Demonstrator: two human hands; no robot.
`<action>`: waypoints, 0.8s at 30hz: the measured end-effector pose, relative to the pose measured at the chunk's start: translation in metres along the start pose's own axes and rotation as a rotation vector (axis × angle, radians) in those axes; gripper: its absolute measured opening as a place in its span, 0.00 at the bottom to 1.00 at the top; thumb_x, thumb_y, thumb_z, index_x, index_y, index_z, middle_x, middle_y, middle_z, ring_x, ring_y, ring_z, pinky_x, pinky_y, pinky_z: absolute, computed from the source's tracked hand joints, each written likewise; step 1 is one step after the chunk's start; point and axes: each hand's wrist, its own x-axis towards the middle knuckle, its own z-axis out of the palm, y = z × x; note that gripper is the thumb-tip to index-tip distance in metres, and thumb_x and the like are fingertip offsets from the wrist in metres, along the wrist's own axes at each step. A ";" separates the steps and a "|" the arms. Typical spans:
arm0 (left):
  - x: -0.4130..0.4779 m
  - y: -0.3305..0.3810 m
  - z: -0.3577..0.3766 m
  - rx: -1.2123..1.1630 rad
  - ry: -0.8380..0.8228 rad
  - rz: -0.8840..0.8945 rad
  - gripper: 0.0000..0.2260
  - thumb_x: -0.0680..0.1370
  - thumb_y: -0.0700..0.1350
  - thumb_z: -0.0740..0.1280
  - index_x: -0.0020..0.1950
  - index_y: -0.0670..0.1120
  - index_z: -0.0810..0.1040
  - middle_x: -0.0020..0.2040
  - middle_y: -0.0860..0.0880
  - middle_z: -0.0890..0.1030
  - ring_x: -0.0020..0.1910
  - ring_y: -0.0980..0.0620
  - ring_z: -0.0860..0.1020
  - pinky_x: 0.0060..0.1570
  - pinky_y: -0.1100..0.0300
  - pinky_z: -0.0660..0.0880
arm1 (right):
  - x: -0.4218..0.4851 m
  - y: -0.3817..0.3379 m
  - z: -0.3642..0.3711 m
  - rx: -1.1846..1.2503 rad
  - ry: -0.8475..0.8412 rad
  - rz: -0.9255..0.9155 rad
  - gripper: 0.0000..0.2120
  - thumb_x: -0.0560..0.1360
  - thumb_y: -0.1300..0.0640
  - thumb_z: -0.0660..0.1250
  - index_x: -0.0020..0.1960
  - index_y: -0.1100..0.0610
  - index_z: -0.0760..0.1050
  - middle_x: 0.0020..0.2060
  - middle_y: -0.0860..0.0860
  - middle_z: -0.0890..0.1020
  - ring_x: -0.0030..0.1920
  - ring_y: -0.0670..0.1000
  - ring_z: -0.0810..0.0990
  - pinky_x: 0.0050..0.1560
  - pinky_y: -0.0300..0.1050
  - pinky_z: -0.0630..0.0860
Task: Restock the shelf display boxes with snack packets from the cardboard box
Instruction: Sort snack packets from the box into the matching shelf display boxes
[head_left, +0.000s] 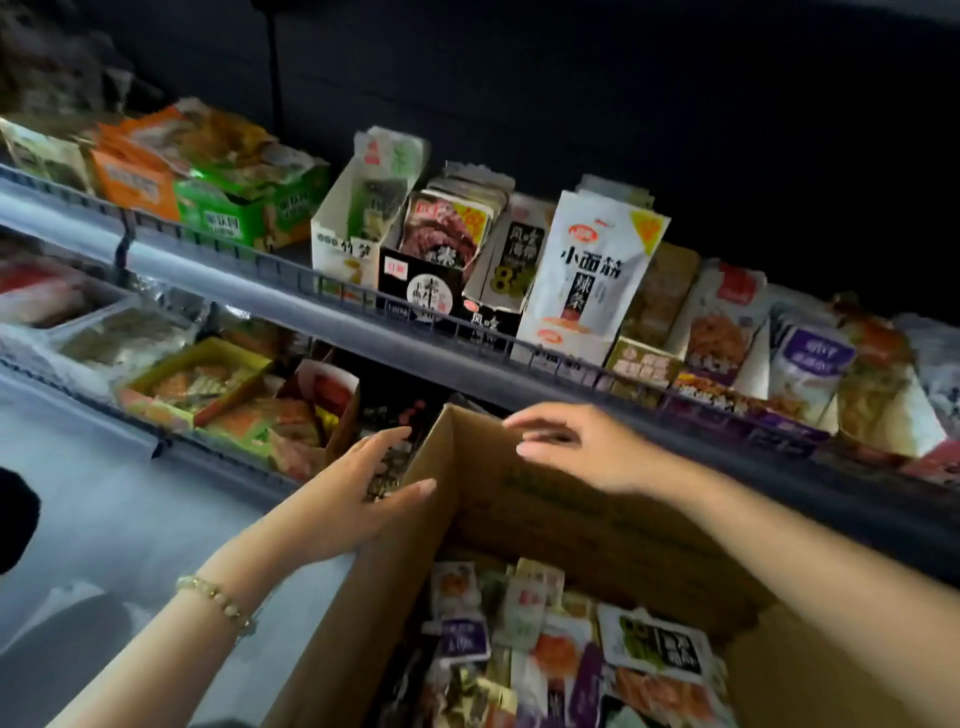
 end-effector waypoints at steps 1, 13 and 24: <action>-0.005 -0.004 0.006 -0.098 -0.018 -0.027 0.38 0.68 0.69 0.64 0.75 0.59 0.59 0.72 0.53 0.68 0.65 0.53 0.73 0.61 0.54 0.76 | -0.006 0.020 0.022 -0.006 -0.025 0.028 0.12 0.77 0.55 0.67 0.60 0.48 0.75 0.59 0.44 0.77 0.61 0.45 0.75 0.64 0.42 0.71; -0.011 0.002 0.026 -0.535 0.037 -0.148 0.25 0.74 0.52 0.69 0.70 0.56 0.69 0.60 0.54 0.79 0.52 0.55 0.81 0.42 0.61 0.80 | -0.025 0.092 0.192 0.598 -0.228 0.584 0.18 0.73 0.50 0.72 0.60 0.46 0.69 0.58 0.43 0.78 0.56 0.42 0.75 0.47 0.28 0.73; -0.009 0.001 0.025 -0.470 0.000 -0.155 0.27 0.72 0.56 0.70 0.70 0.58 0.68 0.61 0.55 0.77 0.53 0.57 0.80 0.44 0.61 0.81 | -0.013 0.106 0.261 0.608 -0.003 0.659 0.27 0.67 0.53 0.78 0.62 0.61 0.76 0.59 0.53 0.79 0.58 0.53 0.78 0.45 0.37 0.75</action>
